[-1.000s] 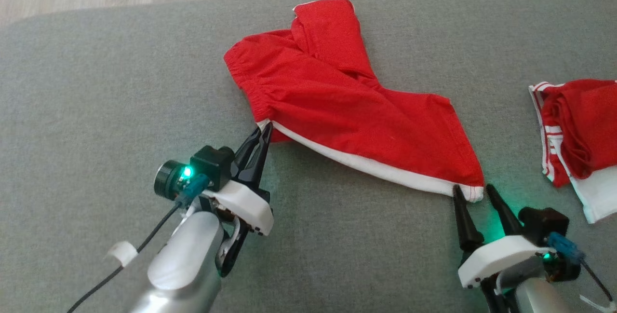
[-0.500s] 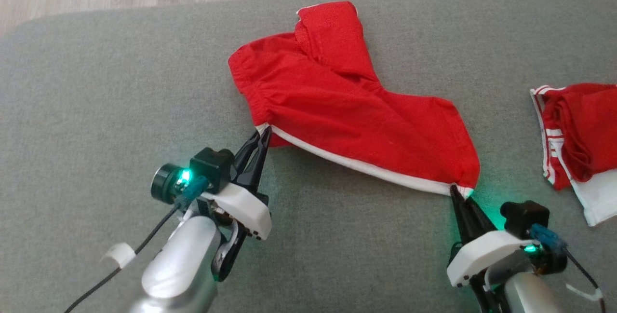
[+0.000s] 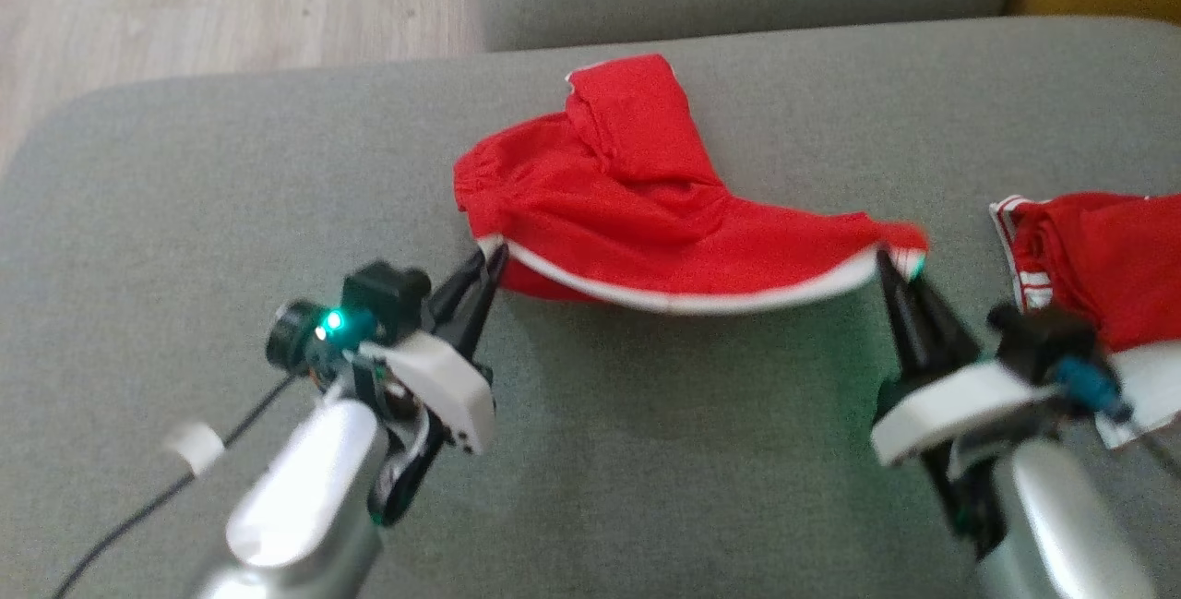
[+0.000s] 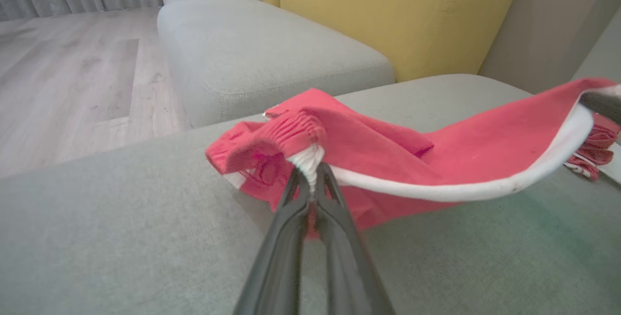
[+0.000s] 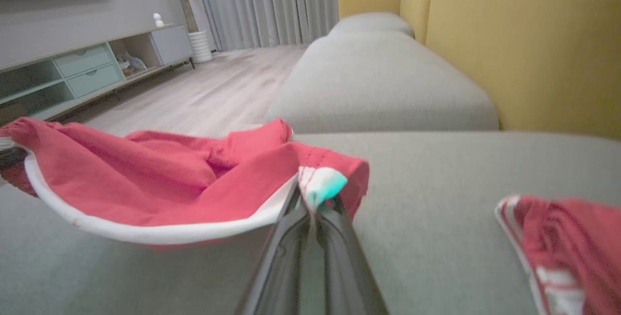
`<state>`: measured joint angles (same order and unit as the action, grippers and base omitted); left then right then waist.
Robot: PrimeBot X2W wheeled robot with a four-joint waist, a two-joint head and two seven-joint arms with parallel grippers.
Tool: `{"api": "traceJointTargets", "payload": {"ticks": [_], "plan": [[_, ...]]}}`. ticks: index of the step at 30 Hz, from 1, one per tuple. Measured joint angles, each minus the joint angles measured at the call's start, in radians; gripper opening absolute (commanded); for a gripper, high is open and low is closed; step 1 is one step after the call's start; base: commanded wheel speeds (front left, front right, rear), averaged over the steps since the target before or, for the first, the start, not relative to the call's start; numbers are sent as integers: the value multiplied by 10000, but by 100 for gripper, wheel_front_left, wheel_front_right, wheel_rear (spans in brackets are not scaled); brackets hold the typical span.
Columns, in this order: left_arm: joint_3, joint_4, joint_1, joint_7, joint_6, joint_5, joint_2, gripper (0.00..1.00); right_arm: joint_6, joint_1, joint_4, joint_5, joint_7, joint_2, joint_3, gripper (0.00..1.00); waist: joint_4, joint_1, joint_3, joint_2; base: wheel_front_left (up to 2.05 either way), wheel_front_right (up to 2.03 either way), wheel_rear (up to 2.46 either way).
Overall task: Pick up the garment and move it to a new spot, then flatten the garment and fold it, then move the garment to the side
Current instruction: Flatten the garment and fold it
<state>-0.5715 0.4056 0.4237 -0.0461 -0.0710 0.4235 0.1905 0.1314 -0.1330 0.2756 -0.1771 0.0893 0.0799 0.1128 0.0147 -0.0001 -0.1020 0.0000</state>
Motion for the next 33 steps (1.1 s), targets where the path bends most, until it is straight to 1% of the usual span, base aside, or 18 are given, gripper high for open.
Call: {"api": "traceJointTargets", "payload": {"ticks": [4, 9, 11, 16, 18, 22, 26, 28, 31, 33], "plan": [[23, -476, 609, -591, -163, 151, 253, 0, 0, -966, -713, -403, -395, 750, 378, 0, 33, 0, 330, 0, 0, 0, 0], [230, -867, 2025, -1156, -268, 261, 393, 0, 0, -2392, -1319, -752, -765, 1613, 520, 0, 145, 1, 650, 0, 0, 0, 0], [291, -888, 2612, -1302, -286, 368, 407, 0, 0, -2928, -1482, -811, -765, 1870, 602, 0, 196, 1, 781, 0, 0, 0, 0], [408, -907, 3540, -1375, -347, 437, 376, 0, 0, -3793, -1942, -955, -763, 2199, 688, 0, 313, 0, 1068, 0, 0, 0, 0], [468, -928, 3692, -1375, -347, 447, 378, 0, 0, -3817, -2138, -936, -782, 2261, 616, 0, 354, 1, 1151, 0, 0, 0, 0], [527, -1279, 3698, -1473, -347, 617, 410, 0, 0, -3531, -2819, -909, -1166, 2261, 334, 0, 419, 0, 1269, 0, 0, 0, 0], [568, -1877, 3408, -1841, -253, 965, 476, 0, 0, -2537, -3413, -863, -1739, 2266, 341, 0, 457, 0, 1276, 0, 0, 0, 0], [554, -2199, 2918, -2174, -161, 1047, 575, 0, 0, -1914, -3498, -869, -2148, 2372, 391, 0, 483, 0, 1156, 0, 0, 0, 0], [573, -2278, 2776, -2351, -79, 1062, 700, 0, 0, -1946, -3444, -688, -2654, 2579, 401, 0, 503, -1, 883, 0, 0, 0, 0], [665, -2096, 2987, -2359, -67, 1074, 725, 0, 0, -2447, -3244, -491, -2924, 2646, 401, 0, 507, 0, 585, 0, 0, 0, 0]]}}
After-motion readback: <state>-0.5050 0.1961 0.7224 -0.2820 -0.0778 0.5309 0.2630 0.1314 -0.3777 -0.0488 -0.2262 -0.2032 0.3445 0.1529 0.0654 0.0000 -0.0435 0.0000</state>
